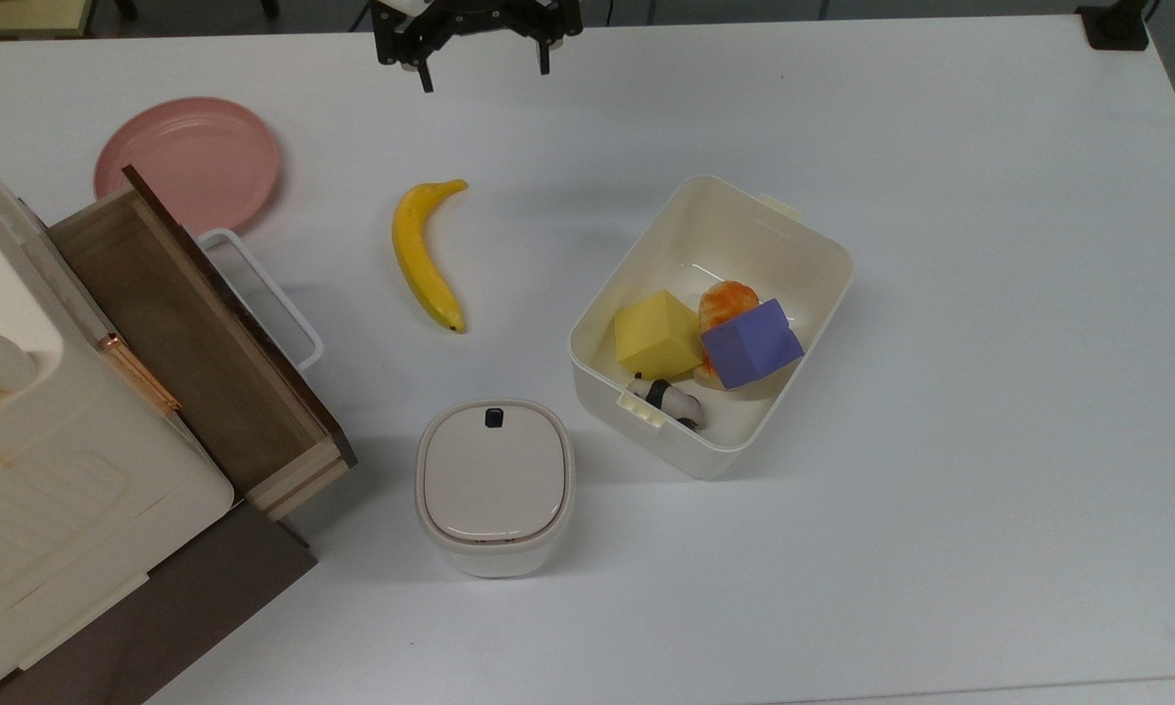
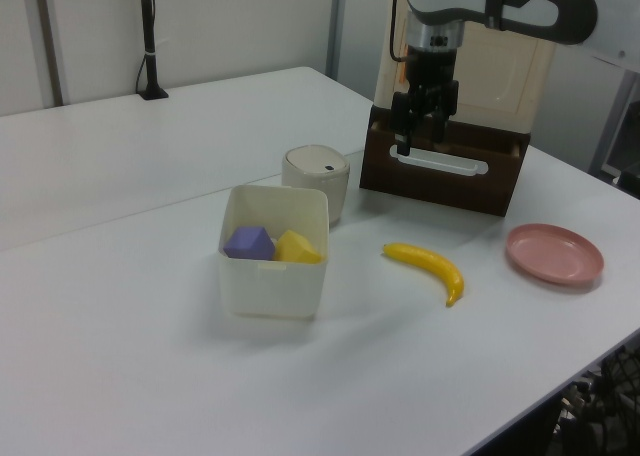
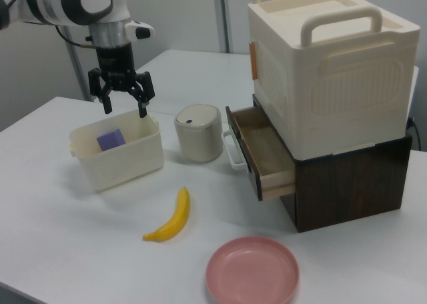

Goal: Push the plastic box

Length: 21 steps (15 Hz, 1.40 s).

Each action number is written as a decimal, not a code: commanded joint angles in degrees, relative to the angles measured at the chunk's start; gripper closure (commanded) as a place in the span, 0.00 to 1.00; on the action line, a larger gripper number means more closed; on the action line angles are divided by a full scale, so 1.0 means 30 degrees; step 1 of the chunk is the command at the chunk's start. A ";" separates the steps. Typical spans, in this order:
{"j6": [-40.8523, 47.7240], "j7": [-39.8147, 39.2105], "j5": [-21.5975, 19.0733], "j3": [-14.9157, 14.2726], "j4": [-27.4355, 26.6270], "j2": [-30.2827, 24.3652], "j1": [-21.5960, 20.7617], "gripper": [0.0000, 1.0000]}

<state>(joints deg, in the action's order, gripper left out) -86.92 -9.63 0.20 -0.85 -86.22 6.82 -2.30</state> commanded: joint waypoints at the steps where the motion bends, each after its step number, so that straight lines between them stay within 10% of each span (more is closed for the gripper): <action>1: -0.0815 -0.0333 -0.0271 -0.0244 -0.0379 -0.0076 0.0266 0.00; 13: -0.2167 -0.2145 -0.0125 -0.0069 -0.0876 0.0716 0.0708 0.01; 21: -0.2488 -1.3453 -0.0008 -0.0039 -0.1639 0.1152 0.0185 0.00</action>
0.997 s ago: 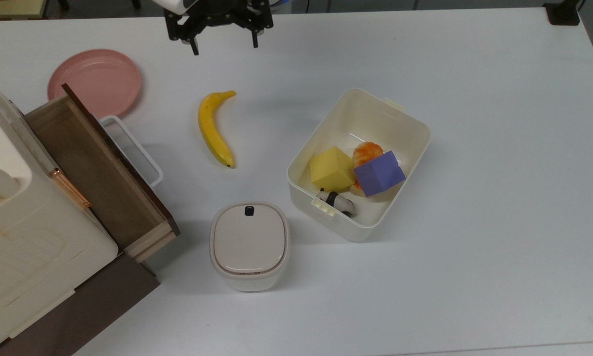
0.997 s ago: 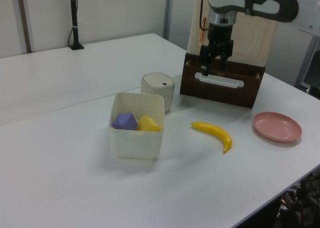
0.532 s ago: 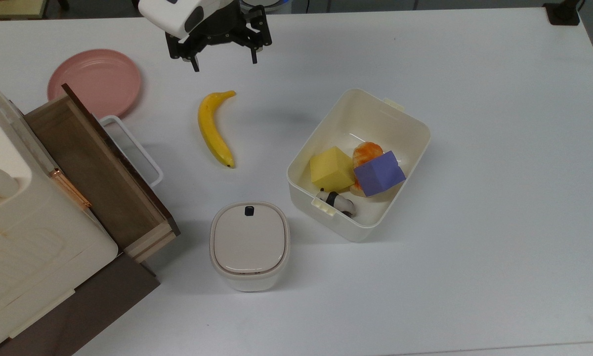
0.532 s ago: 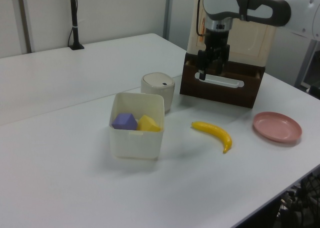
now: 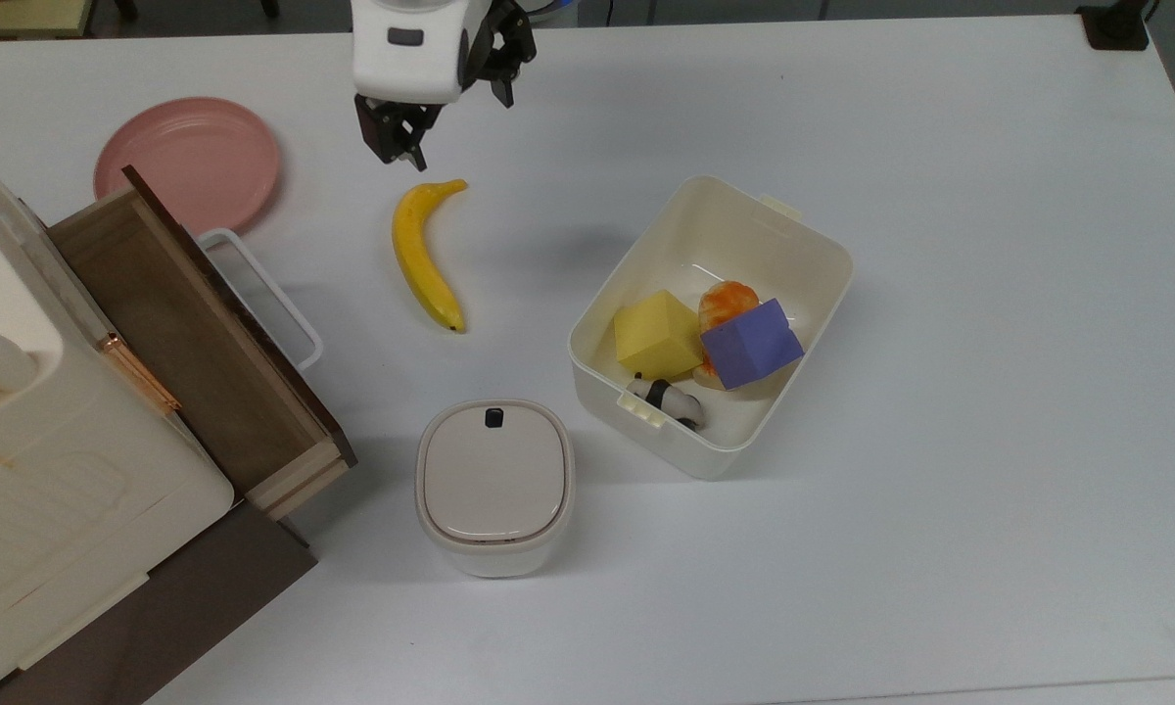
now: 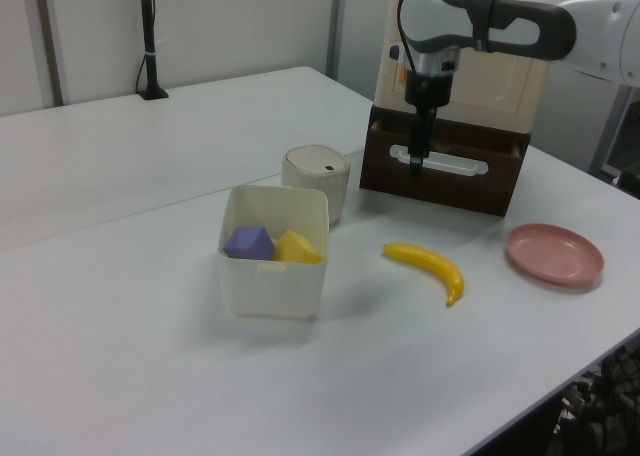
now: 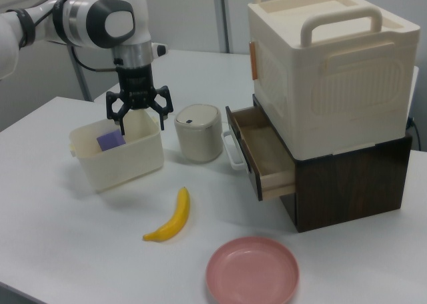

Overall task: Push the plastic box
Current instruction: 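Lower the gripper toward the rim of the cream plastic box, then push the cream plastic box away from the banana with the gripper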

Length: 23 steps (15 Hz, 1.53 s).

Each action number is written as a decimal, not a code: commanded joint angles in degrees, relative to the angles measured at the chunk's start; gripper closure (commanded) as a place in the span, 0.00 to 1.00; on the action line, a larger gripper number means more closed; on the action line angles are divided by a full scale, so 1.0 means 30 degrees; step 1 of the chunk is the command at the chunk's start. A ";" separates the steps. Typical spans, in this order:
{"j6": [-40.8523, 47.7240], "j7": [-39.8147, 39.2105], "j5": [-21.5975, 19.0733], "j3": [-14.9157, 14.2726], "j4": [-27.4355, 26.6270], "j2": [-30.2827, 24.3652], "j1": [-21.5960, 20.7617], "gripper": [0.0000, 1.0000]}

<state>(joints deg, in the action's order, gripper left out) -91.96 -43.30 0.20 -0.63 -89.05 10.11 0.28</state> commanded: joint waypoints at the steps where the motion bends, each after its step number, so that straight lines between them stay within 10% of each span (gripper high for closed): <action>1: -0.1277 -0.2353 0.0224 -0.0113 -0.0960 0.0406 -0.1259 0.00; 7: -0.4792 -0.2267 0.0929 -0.0171 -0.3246 0.1169 -0.3080 0.00; 23: -0.7991 0.1804 0.1573 -0.0553 -0.1199 0.4745 -0.6068 0.00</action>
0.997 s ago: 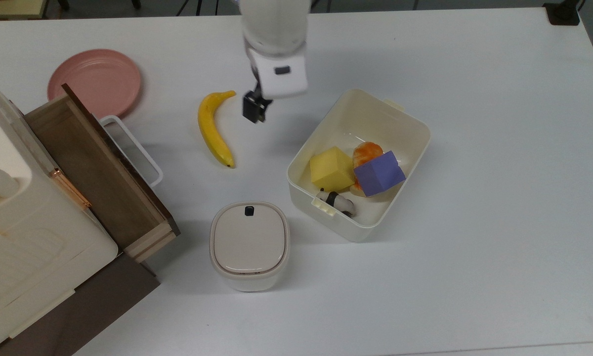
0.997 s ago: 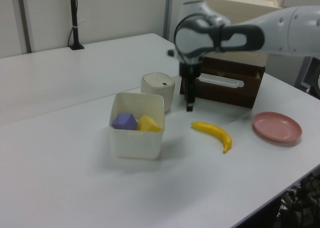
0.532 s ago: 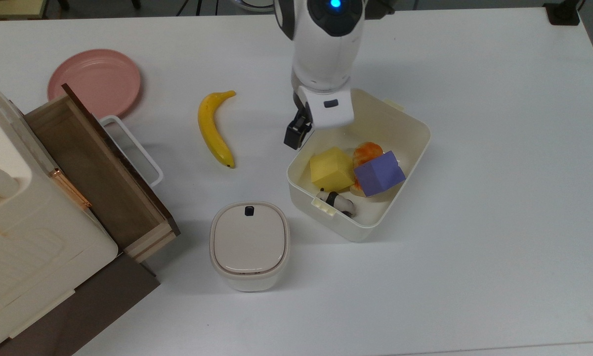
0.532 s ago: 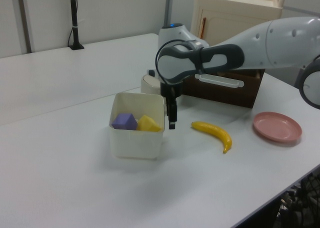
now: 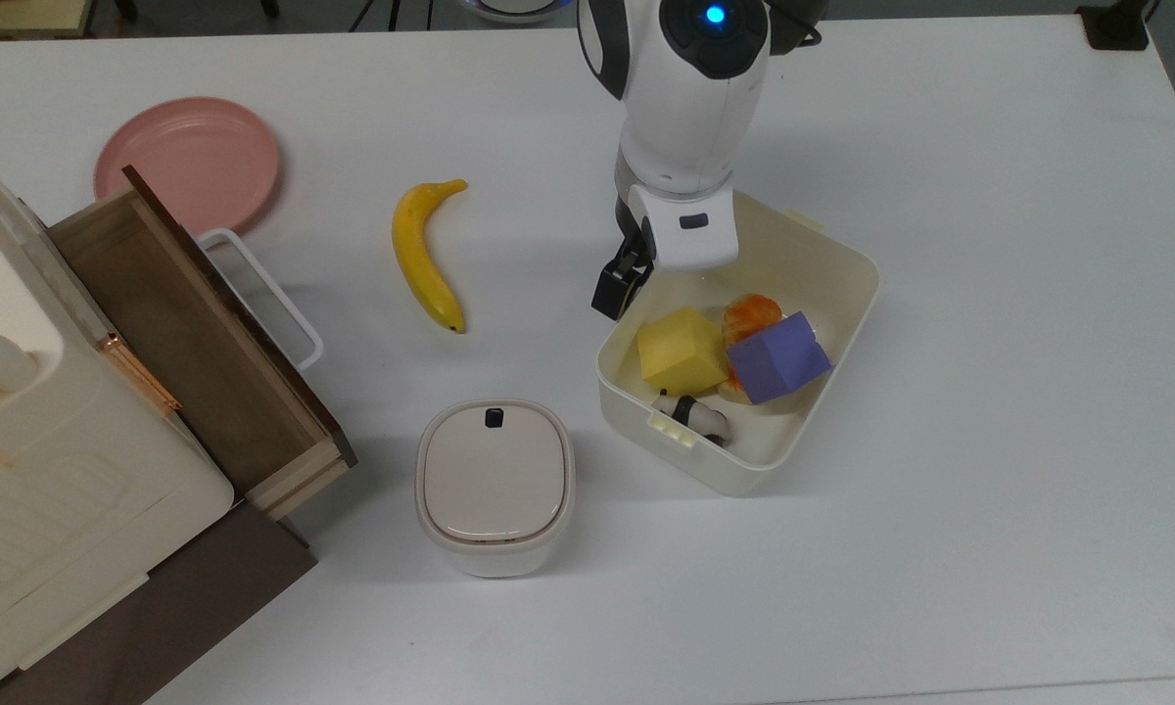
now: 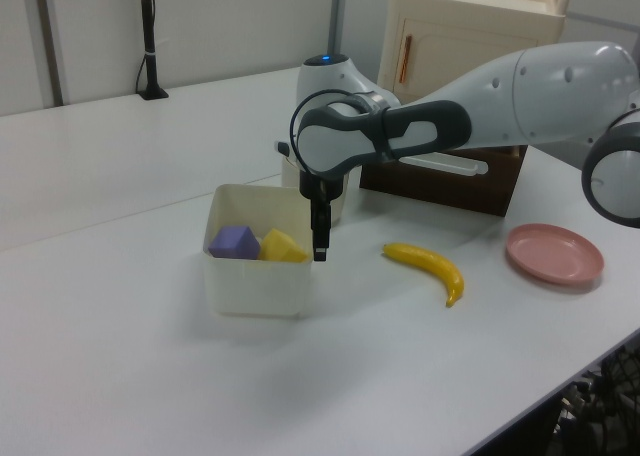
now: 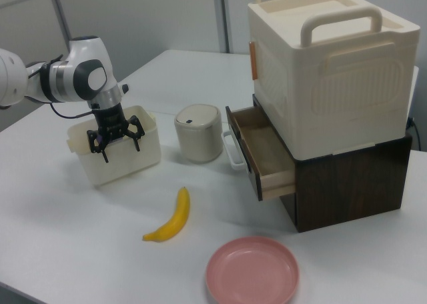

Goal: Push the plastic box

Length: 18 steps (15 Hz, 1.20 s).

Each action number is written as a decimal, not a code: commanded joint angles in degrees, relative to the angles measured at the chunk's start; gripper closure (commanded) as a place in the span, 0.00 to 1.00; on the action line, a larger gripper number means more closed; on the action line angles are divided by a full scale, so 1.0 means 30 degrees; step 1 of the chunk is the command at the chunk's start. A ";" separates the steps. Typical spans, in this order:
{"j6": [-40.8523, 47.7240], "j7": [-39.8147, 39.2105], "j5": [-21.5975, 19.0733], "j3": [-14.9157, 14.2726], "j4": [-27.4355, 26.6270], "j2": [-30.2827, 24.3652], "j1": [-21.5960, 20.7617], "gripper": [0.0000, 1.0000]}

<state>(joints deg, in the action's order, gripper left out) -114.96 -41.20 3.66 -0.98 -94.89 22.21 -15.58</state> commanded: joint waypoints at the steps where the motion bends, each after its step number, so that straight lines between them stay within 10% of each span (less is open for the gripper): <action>1: -0.0351 0.1369 0.0419 -0.0436 0.0810 0.0828 -0.0958 0.00; 10: -0.0235 0.2456 0.0449 -0.0319 0.1162 0.0130 -0.1020 0.00; 18: 0.4216 0.4235 0.0566 -0.0114 0.1015 -0.3475 0.2230 0.00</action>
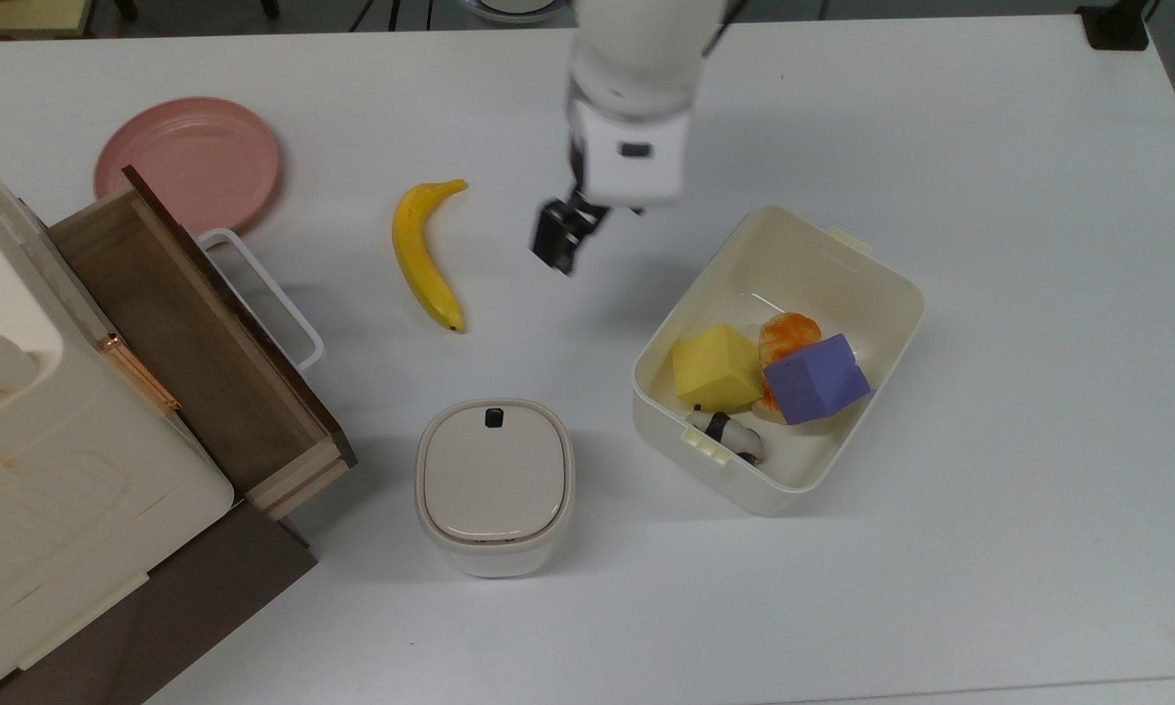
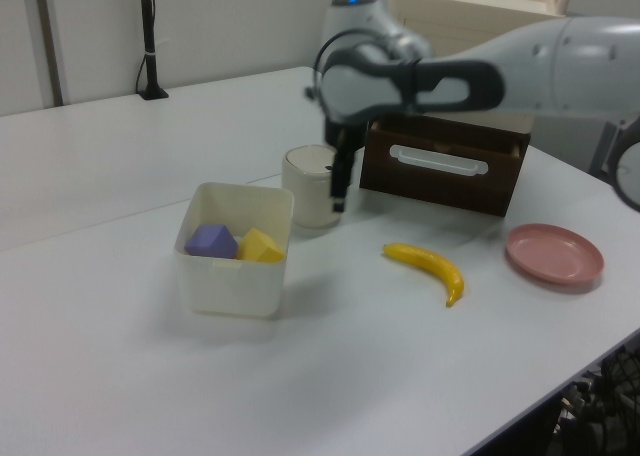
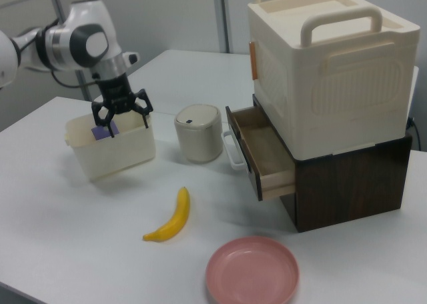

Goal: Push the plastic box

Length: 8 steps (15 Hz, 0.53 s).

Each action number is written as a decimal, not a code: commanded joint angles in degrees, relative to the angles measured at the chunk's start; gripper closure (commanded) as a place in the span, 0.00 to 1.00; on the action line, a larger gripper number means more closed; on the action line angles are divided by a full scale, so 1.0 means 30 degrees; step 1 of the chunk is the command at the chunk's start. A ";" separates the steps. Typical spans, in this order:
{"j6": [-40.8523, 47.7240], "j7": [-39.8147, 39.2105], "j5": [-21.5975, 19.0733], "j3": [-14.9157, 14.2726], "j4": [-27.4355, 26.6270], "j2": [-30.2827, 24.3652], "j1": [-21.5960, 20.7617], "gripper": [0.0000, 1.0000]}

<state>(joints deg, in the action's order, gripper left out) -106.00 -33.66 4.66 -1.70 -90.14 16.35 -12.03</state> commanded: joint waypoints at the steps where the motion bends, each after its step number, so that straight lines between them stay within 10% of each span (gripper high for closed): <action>1: 0.1464 0.2540 0.0232 0.0244 -0.0512 -0.1785 0.1457 0.00; 8: 0.2257 0.9052 0.0203 0.2496 -0.0394 -0.3194 0.4708 0.00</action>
<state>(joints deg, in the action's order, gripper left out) -100.37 -10.91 4.66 1.51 -90.16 8.98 -2.68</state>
